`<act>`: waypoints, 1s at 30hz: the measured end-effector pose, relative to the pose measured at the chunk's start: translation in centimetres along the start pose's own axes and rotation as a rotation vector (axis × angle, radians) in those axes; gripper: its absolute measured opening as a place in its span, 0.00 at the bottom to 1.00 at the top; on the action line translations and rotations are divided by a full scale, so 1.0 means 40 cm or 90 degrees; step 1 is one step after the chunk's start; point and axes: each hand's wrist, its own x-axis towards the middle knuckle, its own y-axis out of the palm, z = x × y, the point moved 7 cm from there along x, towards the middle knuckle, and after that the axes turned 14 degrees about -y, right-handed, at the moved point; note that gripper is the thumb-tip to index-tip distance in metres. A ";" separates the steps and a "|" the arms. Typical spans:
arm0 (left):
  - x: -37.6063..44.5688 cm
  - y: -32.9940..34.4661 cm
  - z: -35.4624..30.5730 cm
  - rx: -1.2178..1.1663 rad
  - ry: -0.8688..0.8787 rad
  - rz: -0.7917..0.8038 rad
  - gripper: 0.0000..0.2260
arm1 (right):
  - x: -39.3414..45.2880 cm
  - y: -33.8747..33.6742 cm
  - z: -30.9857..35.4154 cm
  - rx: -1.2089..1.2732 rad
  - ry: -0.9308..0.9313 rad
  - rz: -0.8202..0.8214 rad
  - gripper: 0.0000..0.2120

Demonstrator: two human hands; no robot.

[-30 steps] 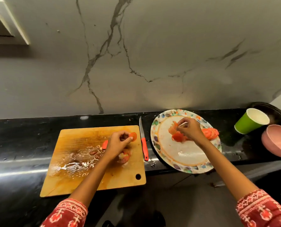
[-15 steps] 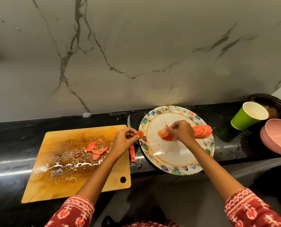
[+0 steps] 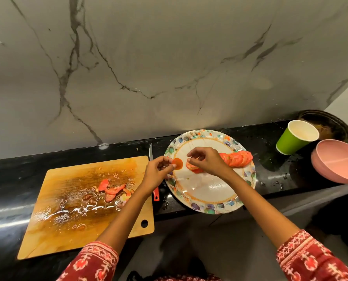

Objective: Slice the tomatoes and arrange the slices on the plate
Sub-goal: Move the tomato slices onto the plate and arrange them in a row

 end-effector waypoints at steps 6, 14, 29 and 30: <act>0.013 0.029 -0.012 -0.024 -0.013 -0.015 0.04 | 0.017 0.019 0.018 -0.011 -0.011 0.066 0.09; 0.046 0.039 0.011 0.111 -0.009 -0.022 0.09 | 0.049 -0.080 -0.047 -0.042 0.030 0.092 0.09; 0.069 0.107 -0.002 0.352 0.050 -0.018 0.11 | 0.124 0.026 -0.081 -0.278 -0.057 0.302 0.06; 0.068 0.108 -0.001 0.365 0.051 -0.025 0.11 | 0.122 0.028 -0.085 -0.279 -0.060 0.300 0.06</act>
